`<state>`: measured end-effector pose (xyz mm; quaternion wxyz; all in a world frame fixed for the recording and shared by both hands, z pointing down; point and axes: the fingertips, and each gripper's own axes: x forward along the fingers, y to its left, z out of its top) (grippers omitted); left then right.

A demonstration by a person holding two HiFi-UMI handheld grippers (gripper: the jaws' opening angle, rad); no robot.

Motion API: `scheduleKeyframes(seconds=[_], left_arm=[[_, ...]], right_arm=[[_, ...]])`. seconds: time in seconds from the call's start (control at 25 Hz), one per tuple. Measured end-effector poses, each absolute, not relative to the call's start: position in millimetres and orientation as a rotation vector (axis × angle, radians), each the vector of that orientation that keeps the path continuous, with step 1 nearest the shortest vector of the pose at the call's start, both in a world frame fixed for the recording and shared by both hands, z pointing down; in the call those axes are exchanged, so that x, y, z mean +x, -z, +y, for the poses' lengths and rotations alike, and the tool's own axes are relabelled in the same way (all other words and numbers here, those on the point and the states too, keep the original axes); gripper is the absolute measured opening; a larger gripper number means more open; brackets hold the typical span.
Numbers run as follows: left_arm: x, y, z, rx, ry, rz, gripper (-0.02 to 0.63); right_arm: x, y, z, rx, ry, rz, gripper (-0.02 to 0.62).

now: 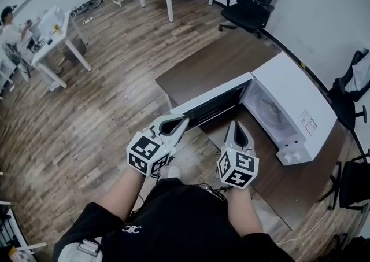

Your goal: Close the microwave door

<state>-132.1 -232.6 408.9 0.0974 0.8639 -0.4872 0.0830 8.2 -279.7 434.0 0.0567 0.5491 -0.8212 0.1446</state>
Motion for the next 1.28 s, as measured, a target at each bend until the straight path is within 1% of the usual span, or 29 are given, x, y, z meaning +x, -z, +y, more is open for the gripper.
scheduleKeyframes(seconds=[0.04, 0.24, 0.36, 0.48, 0.6, 1.04, 1.2, 1.28], left_arm=[[-145, -409, -233, 2.562, -0.23, -1.443, 0.015], [-200, -433, -239, 2.537, -0.209, -1.369, 0.103], [-220, -455, -242, 2.566, -0.168, -1.283, 0.14], [-234, -478, -243, 2.589, -0.195, -1.197, 0.198], [-236, -494, -247, 2.611, -0.223, -1.092, 0.218], [-225, -529, -270, 2.618, -0.287, -0.861, 0.225], [-218, -530, -269, 2.62, -0.285, -0.766, 0.181], [-217, -530, -266, 2.618, -0.276, -0.745, 0.138]], right_arm=[[2, -434, -282, 1.655, -0.433, -2.49, 0.008], [-22, -438, -293, 1.626, -0.41, -2.469, 0.008], [-32, -436, -296, 1.63, -0.396, -2.473, 0.008], [-43, -431, -296, 1.638, -0.376, -2.48, 0.008], [-47, -434, -299, 1.646, -0.364, -2.451, 0.008], [-42, -437, -301, 1.735, -0.388, -2.393, 0.008], [-34, -442, -301, 1.757, -0.405, -2.366, 0.008], [-30, -445, -299, 1.761, -0.41, -2.352, 0.008]])
